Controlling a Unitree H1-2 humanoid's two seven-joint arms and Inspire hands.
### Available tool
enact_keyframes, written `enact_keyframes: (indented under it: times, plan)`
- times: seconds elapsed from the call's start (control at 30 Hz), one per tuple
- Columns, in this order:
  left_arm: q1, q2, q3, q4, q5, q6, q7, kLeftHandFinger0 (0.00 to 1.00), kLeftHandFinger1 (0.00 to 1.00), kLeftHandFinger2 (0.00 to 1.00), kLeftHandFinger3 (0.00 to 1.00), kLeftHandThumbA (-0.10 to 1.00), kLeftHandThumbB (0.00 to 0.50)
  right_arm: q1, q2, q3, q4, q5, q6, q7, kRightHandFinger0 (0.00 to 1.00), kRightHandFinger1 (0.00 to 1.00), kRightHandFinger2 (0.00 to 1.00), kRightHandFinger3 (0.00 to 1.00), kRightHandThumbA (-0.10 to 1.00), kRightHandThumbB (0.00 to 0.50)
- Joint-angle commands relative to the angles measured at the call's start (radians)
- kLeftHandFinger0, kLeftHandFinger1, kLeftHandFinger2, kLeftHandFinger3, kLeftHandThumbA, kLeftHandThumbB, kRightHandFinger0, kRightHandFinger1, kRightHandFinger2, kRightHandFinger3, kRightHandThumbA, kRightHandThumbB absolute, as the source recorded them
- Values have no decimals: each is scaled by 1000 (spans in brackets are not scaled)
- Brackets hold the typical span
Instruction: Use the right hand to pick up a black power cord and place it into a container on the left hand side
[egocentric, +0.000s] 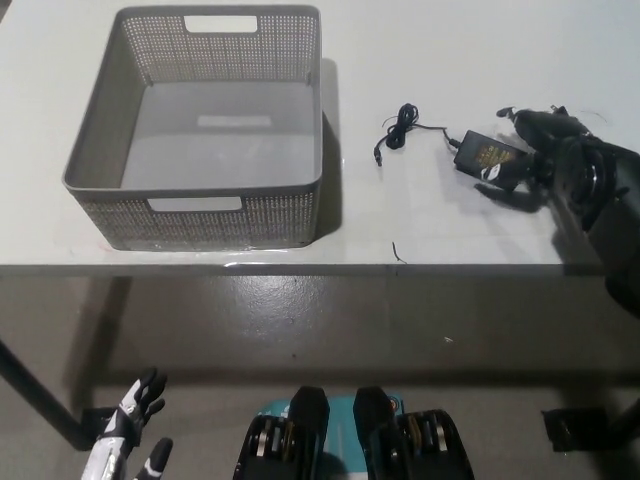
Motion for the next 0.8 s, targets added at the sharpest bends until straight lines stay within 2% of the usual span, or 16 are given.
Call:
enact_keyframes:
  times: [0.0, 0.2, 0.3, 0.37, 0.53, 0.67, 0.7, 0.73, 0.77]
  plan:
    - [2, 16, -7, -41, 19, 11, -10, 1000, 1000, 1000, 1000, 845, 225, -51, 20, -8, 8, 6, 1, -35, 1000, 1000, 1000, 1000, 823, 500]
    - [3, 9, -19, -49, 25, 17, -11, 1000, 1000, 1000, 1000, 820, 234, -31, 71, 5, 89, 3, 0, -43, 1000, 1000, 1000, 1000, 809, 500]
    - [3, 15, -19, -51, 24, 22, -14, 1000, 1000, 1000, 1000, 771, 198, -26, 89, -6, 118, 19, -7, -49, 1000, 1000, 1000, 1000, 796, 498]
    - [2, 16, -19, -49, 24, 19, -14, 1000, 1000, 1000, 1000, 753, 191, -26, 90, -7, 127, 22, -9, -46, 1000, 1000, 1000, 1000, 804, 495]
    - [-23, 15, -5, -58, 26, 40, -6, 1000, 1000, 1000, 1000, 779, 234, -38, 94, -4, 170, 23, -26, -60, 1000, 1000, 1000, 1000, 851, 500]
    - [-30, 10, -10, -61, 17, 41, -11, 1000, 1000, 1000, 1000, 758, 228, -37, 90, -14, 186, 36, -23, -59, 1000, 1000, 1000, 1000, 845, 496]
    - [-30, 11, -11, -61, 19, 38, -11, 1000, 1000, 1000, 1000, 749, 218, -34, 89, -10, 187, 32, -34, -77, 1000, 1000, 1000, 1000, 826, 483]
    - [-31, 11, -11, -61, 23, 34, -10, 1000, 1000, 1000, 1000, 747, 213, -30, 87, -7, 187, 27, -42, -99, 1000, 1000, 1000, 1000, 765, 418]
    - [-31, 14, -11, -61, 26, 32, -12, 1000, 1000, 1000, 1000, 746, 209, -19, 84, -6, 183, 22, -72, -171, 941, 984, 1000, 1000, 508, 320]
